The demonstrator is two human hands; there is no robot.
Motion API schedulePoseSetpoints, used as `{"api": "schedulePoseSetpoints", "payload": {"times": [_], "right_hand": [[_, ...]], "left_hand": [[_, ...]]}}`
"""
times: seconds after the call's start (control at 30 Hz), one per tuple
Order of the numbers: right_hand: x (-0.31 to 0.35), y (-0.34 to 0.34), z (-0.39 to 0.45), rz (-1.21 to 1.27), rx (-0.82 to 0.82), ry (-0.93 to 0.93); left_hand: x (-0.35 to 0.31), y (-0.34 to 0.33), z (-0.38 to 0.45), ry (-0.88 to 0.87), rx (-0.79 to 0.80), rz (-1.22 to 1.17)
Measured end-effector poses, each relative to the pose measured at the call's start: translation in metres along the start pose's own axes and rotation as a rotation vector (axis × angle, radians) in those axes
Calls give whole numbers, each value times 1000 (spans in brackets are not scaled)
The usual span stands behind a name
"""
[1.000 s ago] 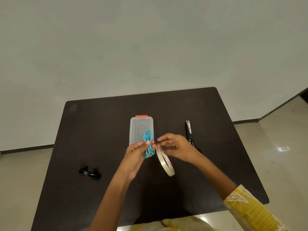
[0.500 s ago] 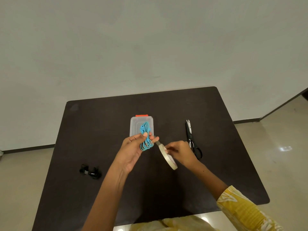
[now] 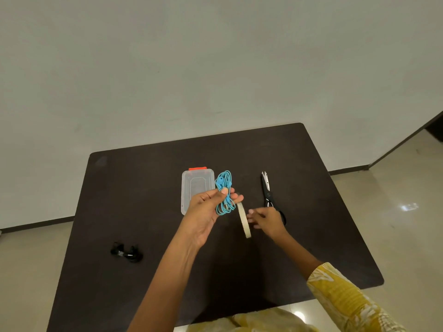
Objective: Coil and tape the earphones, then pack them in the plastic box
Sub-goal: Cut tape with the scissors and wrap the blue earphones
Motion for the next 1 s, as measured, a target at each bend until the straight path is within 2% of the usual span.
{"api": "schedulePoseSetpoints", "payload": {"times": [0.17, 0.3, 0.47, 0.57, 0.73, 0.8, 1.0], "right_hand": [[-21, 17, 7, -403, -383, 46], [-28, 14, 9, -673, -400, -86], [-23, 13, 15, -684, -387, -165], [-18, 19, 23, -500, -294, -190], [-6, 33, 14, 372, 83, -325], [-2, 42, 0, 624, 219, -328], [-11, 60, -40, 874, 640, -193]], "left_hand": [[-1, -7, 4, -14, -21, 44], [-4, -8, 8, -25, -46, 63], [-6, -8, 16, -35, -60, 127], [-4, -7, 22, -38, -69, 108], [-2, -11, 32, -35, -73, 70], [-1, -14, 37, -39, -82, 65], [-4, -23, 53, -92, -116, 90]]}}
Point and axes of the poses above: each hand's wrist, its own z-axis towards the middle knuckle, its own y-axis out of the back of the hand, x = y × z, the point moved 1 cm from there along z, towards the middle knuckle, and after that the axes turned 9 degrees about -y, right-handed, at the moved point
